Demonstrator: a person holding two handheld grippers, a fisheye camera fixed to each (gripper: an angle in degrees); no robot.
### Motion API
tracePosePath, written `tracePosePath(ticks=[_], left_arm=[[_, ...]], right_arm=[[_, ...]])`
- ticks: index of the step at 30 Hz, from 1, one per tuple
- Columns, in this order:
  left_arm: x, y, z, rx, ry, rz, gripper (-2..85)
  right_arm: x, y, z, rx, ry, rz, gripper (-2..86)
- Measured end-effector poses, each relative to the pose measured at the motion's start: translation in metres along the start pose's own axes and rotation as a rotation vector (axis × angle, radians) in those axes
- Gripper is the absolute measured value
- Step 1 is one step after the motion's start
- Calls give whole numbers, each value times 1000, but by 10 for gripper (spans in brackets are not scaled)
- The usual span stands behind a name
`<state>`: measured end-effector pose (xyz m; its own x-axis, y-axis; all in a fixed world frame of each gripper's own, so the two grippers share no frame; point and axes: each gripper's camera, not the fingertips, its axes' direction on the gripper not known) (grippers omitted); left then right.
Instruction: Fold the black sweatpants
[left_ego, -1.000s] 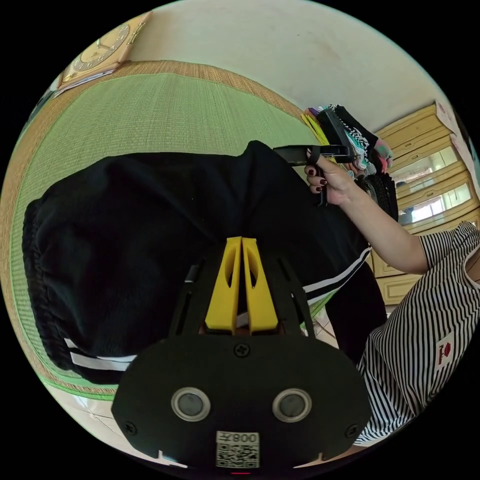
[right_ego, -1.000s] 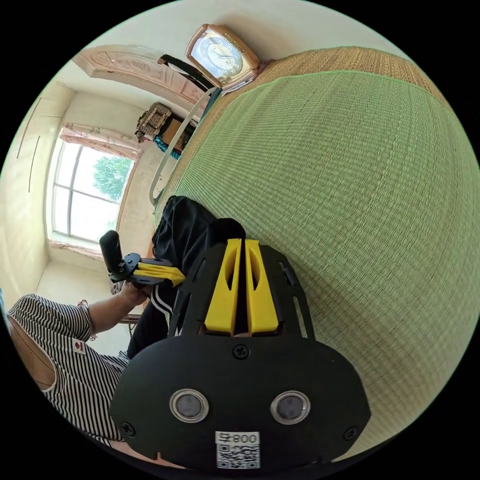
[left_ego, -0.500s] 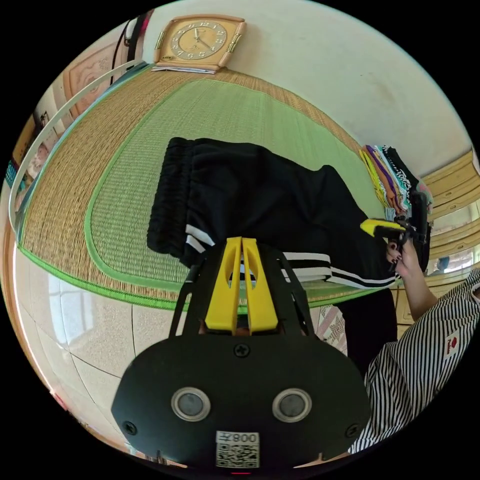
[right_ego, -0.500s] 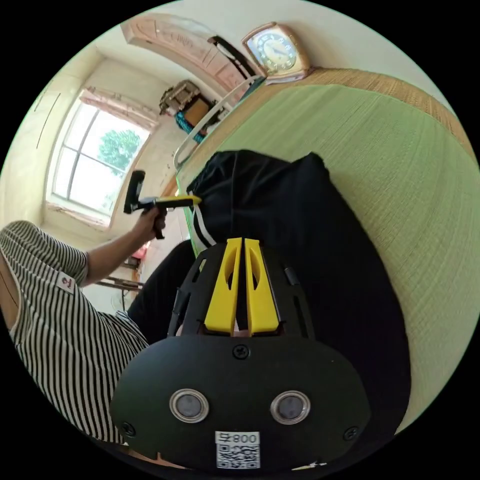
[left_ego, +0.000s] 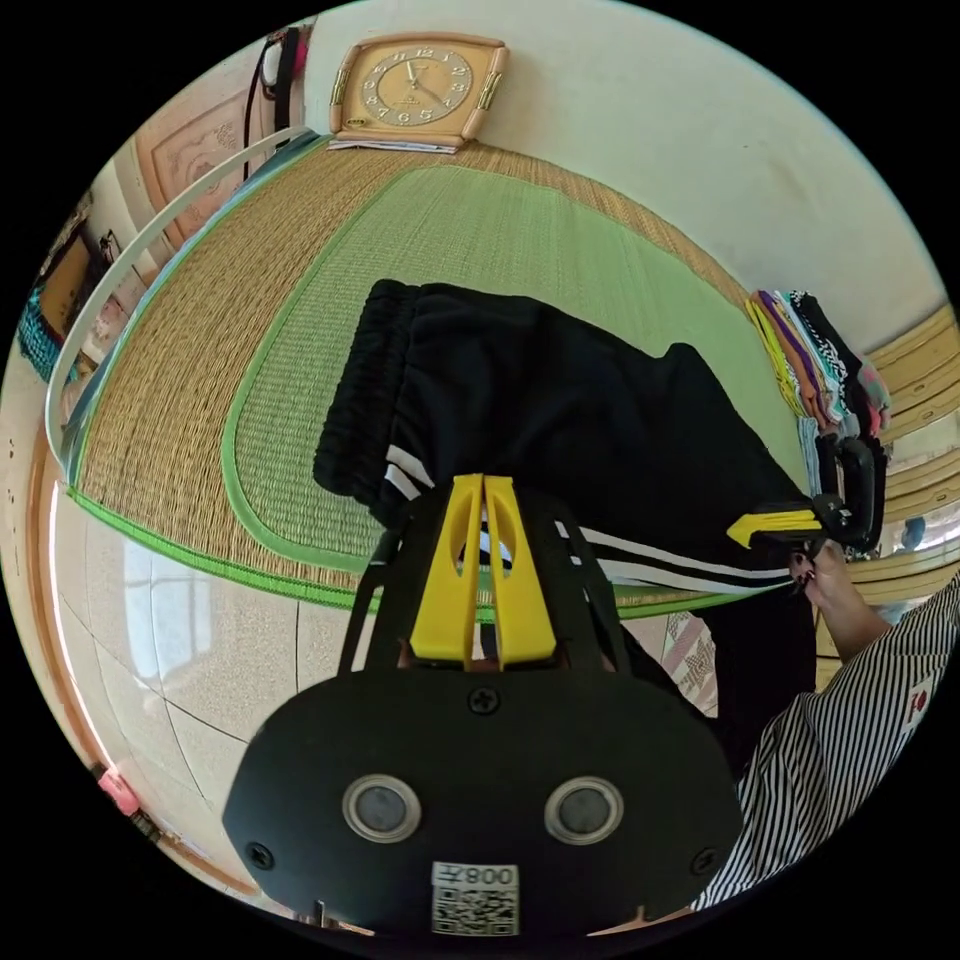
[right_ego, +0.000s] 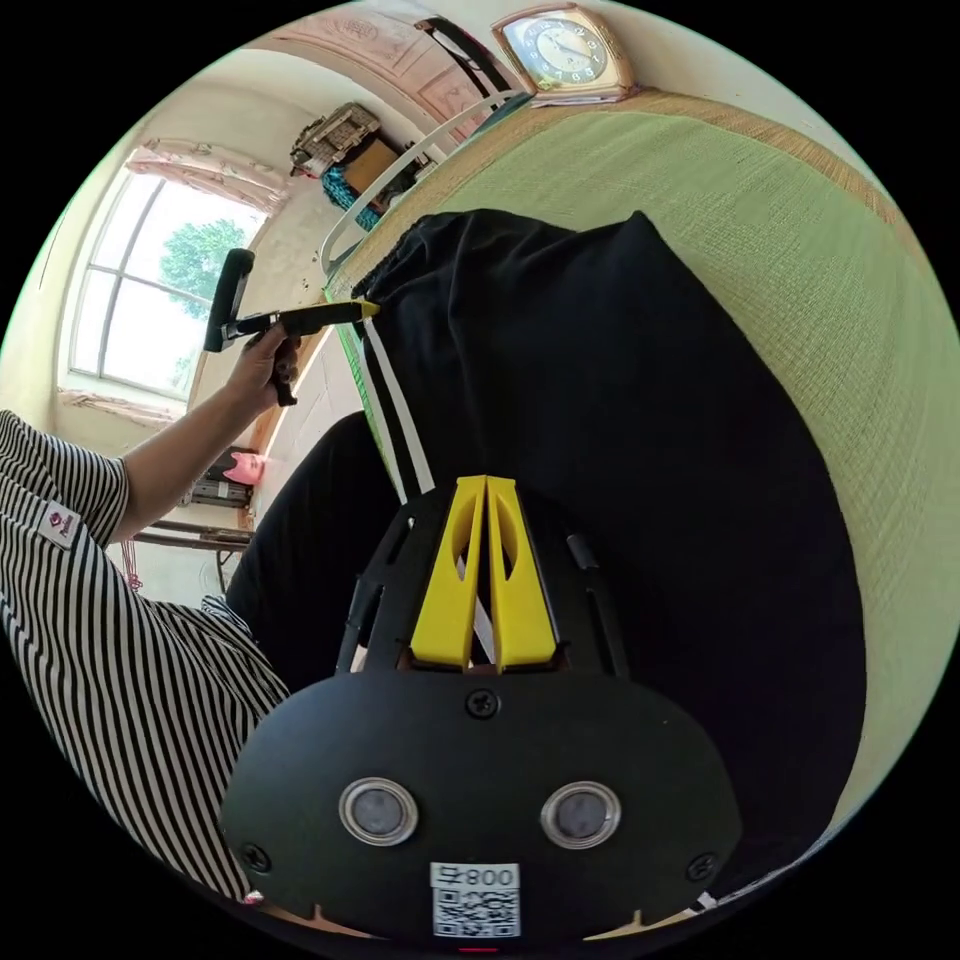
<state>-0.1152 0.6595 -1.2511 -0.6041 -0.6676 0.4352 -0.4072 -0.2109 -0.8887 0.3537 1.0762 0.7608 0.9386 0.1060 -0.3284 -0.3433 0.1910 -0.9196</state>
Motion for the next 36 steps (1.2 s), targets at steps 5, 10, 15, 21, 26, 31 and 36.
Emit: tracePosePath(ticks=[5,10,15,21,26,31,36], left_arm=[[11,1,-12,84,63,11,1],[13,-5,-8,75,33,23,1],[-10,1,8,15,-13,-66,1],[-14,5,9,39,54,-99,1],[-9,1,-15,137,109,-105,1],[-13,-15,-19,152,13,-160,1],[-18,-23,-13,139,89,-228,1]], right_arm=[[-1,-30,-32,151,93,-31,1],[1,-74,-23,158,217,-57,1],[11,-87,3,95,411,4,1],[-6,-67,15,165,495,-32,2],[-5,-61,0,153,405,-2,1],[0,-59,-16,248,315,21,1],[38,-55,-8,221,192,159,1]])
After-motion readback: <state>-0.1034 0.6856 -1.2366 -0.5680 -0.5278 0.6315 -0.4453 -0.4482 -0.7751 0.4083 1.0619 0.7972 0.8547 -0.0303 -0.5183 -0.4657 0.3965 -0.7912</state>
